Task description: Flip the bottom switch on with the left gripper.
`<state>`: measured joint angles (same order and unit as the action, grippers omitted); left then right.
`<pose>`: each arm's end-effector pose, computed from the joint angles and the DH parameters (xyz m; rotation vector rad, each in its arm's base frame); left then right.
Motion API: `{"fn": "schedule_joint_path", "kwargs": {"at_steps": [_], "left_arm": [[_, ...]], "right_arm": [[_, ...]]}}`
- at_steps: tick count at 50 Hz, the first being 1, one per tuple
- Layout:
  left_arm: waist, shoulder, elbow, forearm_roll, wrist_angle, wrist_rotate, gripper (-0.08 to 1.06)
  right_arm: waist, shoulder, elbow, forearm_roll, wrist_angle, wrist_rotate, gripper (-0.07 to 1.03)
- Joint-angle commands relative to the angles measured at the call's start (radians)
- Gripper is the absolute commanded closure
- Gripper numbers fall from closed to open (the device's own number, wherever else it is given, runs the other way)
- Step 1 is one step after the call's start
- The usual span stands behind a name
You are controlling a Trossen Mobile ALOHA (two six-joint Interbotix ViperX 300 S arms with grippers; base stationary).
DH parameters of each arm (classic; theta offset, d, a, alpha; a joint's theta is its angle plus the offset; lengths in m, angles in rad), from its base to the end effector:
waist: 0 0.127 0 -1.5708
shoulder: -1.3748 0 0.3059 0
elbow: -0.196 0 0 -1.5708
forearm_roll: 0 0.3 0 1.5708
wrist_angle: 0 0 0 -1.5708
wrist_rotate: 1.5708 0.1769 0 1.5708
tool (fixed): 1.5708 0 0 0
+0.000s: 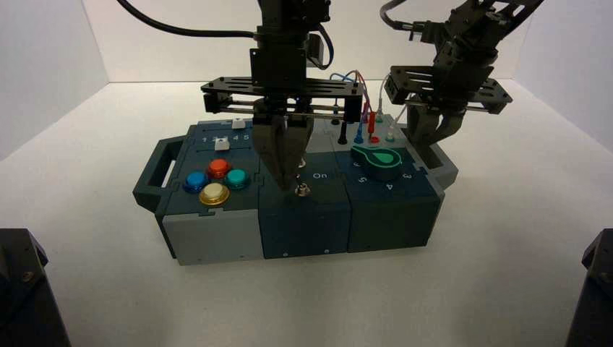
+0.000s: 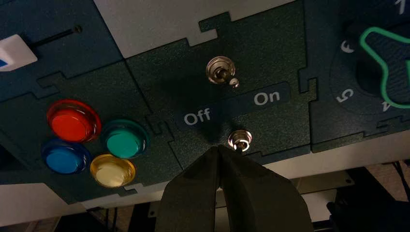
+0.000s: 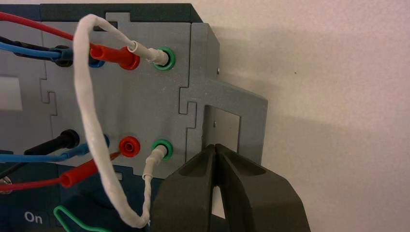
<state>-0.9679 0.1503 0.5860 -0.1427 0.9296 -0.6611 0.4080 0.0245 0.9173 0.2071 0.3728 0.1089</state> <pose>0.1593 -0.2670 0.0382 0.1674 1.7095 -0.1779 0.2603 0.1270 0.0126 0.0354 1.3442 0.2108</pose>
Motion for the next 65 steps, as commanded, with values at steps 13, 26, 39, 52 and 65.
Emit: {"fn": "schedule_joint_path", "kwargs": {"at_steps": [13, 26, 39, 52, 65], "left_arm": [[-0.006, -0.011, -0.032, -0.005, 0.009, -0.002, 1.01], [-0.021, -0.008, -0.048, -0.009, 0.018, -0.002, 1.01], [-0.032, 0.006, -0.067, -0.012, 0.020, -0.002, 1.01], [-0.057, 0.038, -0.117, -0.018, 0.035, 0.000, 1.01], [-0.058, 0.037, -0.110, 0.002, 0.051, 0.000, 1.01]], "right_arm": [[0.000, 0.028, 0.005, -0.005, 0.000, -0.015, 0.98], [0.000, 0.028, 0.005, -0.005, 0.000, -0.015, 0.98], [0.000, 0.028, 0.006, -0.005, 0.000, -0.015, 0.98], [0.000, 0.026, 0.005, -0.005, 0.000, -0.015, 0.98], [0.000, 0.029, 0.005, -0.005, 0.000, -0.015, 0.98]]}}
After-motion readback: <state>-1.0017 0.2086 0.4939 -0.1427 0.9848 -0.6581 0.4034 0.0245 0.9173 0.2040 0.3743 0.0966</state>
